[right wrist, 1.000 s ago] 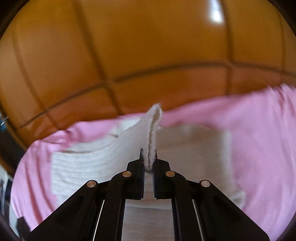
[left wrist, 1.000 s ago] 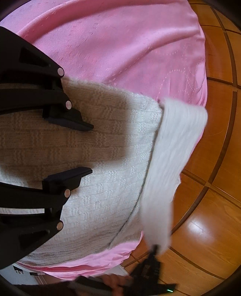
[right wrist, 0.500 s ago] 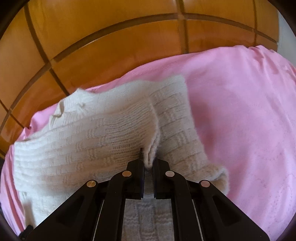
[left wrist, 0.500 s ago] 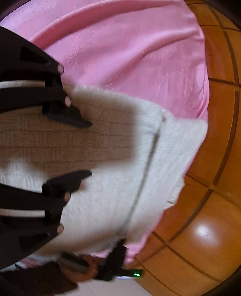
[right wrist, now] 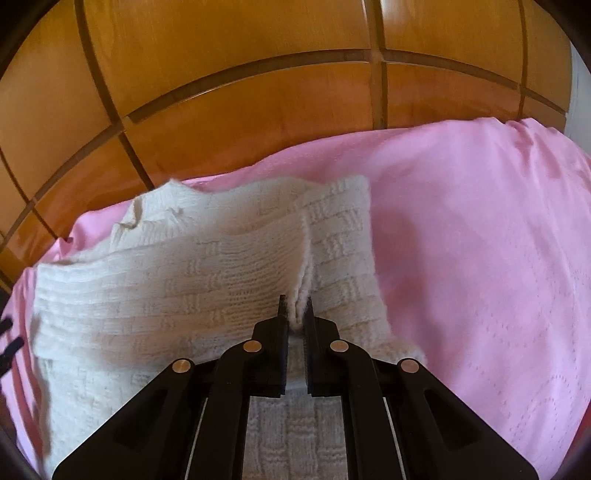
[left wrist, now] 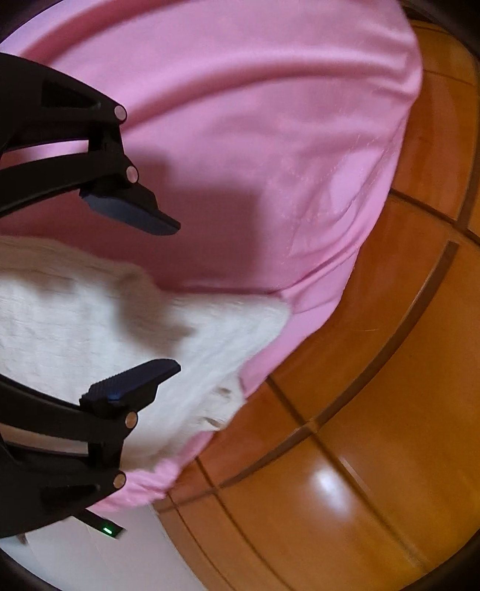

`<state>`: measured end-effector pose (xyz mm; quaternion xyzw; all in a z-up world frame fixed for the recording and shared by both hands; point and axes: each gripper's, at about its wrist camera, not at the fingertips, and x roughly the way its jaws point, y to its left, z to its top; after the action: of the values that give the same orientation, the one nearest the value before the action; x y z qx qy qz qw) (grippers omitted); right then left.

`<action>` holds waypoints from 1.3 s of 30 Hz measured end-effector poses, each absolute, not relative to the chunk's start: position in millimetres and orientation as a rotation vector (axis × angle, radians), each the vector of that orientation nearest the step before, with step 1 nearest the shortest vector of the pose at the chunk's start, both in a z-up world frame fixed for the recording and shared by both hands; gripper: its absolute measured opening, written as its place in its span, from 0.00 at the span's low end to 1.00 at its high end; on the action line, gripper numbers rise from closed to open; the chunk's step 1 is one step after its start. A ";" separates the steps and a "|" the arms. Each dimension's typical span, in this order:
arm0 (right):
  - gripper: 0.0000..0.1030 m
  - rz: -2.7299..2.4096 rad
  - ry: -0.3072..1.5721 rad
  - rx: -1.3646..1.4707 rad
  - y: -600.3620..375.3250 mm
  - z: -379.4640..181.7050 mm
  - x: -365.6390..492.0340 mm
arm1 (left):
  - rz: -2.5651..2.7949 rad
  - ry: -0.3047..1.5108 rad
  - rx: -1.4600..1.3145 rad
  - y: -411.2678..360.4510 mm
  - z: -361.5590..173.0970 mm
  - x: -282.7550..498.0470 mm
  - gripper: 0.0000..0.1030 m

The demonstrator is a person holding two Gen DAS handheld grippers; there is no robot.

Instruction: Fold small clothes

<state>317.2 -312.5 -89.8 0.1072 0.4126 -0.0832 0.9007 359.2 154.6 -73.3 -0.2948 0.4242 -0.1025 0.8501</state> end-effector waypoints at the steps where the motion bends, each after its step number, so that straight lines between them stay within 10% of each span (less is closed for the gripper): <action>1: 0.05 -0.170 0.856 0.222 -312.8 -90.1 318.5 | -0.215 0.893 -0.642 155.8 -75.2 368.1 0.69; 9: 0.05 -0.145 0.827 0.199 -309.2 -77.2 315.8 | -0.280 0.927 -0.769 145.7 -93.5 430.3 0.76; 10: 0.05 -0.145 0.826 0.197 -308.9 -76.8 316.4 | -0.290 0.933 -0.765 142.1 -94.4 434.2 0.63; 11: 0.05 -0.146 0.826 0.197 -309.0 -76.4 317.6 | -0.305 0.944 -0.749 135.4 -95.3 438.6 0.27; 14: 0.05 -0.146 0.791 0.186 -305.9 -68.1 314.2 | -0.274 0.870 -0.598 118.0 -75.1 428.1 0.11; 21: 0.05 -0.217 0.853 0.149 -309.0 -97.7 319.9 | -0.015 0.909 -0.112 60.8 -83.1 436.6 0.13; 27: 0.05 -0.228 0.864 0.172 -312.5 -106.1 319.0 | 0.149 0.886 -0.070 56.3 -78.8 429.7 0.49; 32: 0.35 -0.221 0.784 0.193 -315.1 -74.7 302.6 | 0.035 0.774 -0.094 47.3 -51.1 379.8 0.48; 39: 0.39 -0.121 0.796 0.101 -274.1 -68.4 326.9 | -0.043 0.884 0.027 15.6 -89.1 377.2 0.53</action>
<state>326.9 -274.1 -68.4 0.0492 0.3873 -0.0588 0.9188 377.2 15.6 -89.1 0.0129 0.4279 -0.0207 0.9035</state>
